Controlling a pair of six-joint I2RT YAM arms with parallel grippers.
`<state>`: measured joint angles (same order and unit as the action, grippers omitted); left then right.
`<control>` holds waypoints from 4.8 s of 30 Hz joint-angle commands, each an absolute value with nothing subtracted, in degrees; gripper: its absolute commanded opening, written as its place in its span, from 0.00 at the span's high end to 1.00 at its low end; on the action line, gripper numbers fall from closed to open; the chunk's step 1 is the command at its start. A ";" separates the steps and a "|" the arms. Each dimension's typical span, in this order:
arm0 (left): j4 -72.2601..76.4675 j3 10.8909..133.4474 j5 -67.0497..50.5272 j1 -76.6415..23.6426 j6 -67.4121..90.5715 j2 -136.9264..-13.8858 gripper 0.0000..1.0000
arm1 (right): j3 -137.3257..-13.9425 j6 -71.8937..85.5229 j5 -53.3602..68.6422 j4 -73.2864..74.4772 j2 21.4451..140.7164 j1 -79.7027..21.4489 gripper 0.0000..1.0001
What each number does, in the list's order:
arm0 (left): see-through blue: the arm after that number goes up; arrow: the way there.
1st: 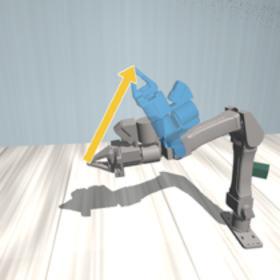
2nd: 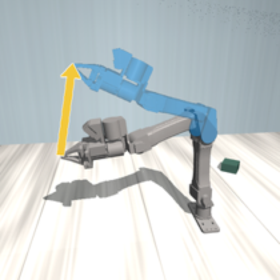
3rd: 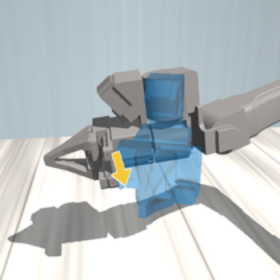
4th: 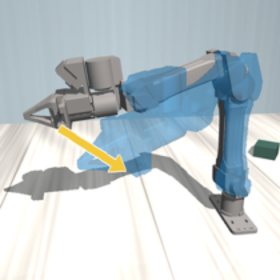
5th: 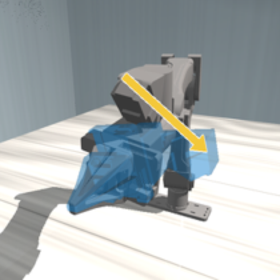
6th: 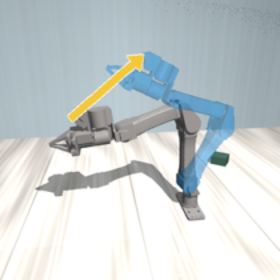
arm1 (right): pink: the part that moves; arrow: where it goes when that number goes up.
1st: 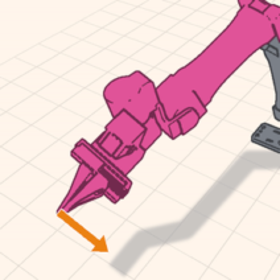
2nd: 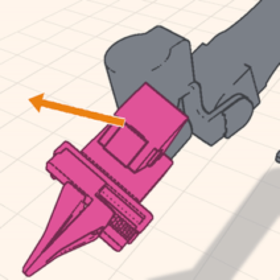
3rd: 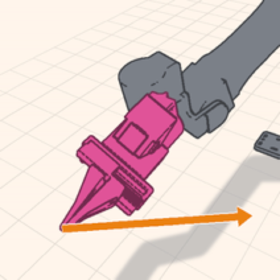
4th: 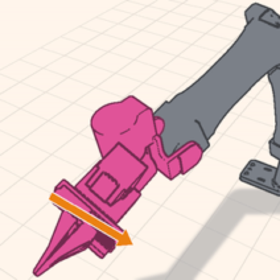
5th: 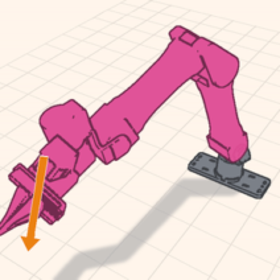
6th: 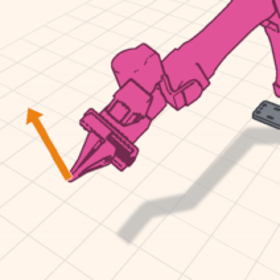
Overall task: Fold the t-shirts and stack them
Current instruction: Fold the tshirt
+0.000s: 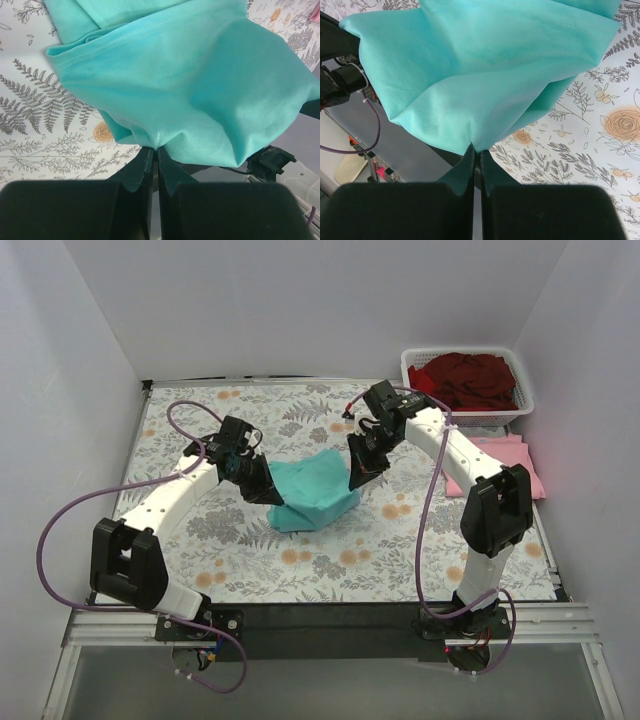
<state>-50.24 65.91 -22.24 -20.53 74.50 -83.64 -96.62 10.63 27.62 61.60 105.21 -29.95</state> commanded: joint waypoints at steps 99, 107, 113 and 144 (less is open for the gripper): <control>-1.58 59.85 -12.57 -18.55 76.64 -105.46 0.96 | -81.39 14.76 42.37 2.20 121.20 -18.28 0.64; -1.58 60.29 -12.40 -17.58 77.25 -103.90 0.90 | -76.83 22.23 42.45 -6.32 115.76 -17.75 0.64; -0.35 56.70 -15.11 -18.10 82.17 -92.56 0.71 | -67.87 32.68 45.52 -15.53 106.36 -18.37 0.62; 23.82 27.96 -19.60 -19.95 98.70 -92.29 0.83 | -45.61 49.74 54.14 -54.67 116.73 -17.49 0.60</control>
